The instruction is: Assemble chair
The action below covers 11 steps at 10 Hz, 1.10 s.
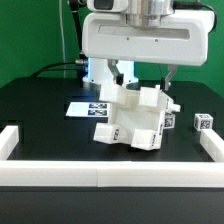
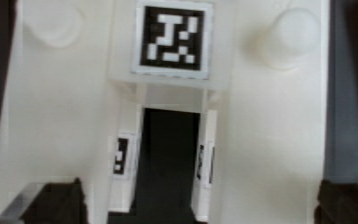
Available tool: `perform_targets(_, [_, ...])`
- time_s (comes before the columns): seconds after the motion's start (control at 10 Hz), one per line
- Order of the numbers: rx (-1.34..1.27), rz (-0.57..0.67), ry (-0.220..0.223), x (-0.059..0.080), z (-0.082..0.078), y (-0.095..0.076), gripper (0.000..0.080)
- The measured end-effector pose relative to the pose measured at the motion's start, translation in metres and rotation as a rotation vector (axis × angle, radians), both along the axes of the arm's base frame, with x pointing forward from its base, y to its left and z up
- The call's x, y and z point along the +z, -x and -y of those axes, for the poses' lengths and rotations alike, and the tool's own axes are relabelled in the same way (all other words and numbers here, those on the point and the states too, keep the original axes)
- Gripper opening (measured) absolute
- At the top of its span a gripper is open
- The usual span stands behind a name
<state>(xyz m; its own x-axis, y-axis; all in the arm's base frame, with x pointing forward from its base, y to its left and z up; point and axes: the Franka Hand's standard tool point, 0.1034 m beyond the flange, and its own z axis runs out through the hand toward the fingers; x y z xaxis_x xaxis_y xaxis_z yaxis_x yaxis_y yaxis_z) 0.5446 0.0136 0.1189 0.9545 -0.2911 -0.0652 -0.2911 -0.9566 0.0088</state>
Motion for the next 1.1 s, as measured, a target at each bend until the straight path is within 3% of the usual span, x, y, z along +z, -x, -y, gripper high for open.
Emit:
perform_targets(0.6, [0.0, -0.017, 0.021, -0.019, 0.009, -0.007, 0.0649])
perform_targets(1.1, [0.014, 0.062, 0.036, -0.02, 0.015, -0.025, 0.0649])
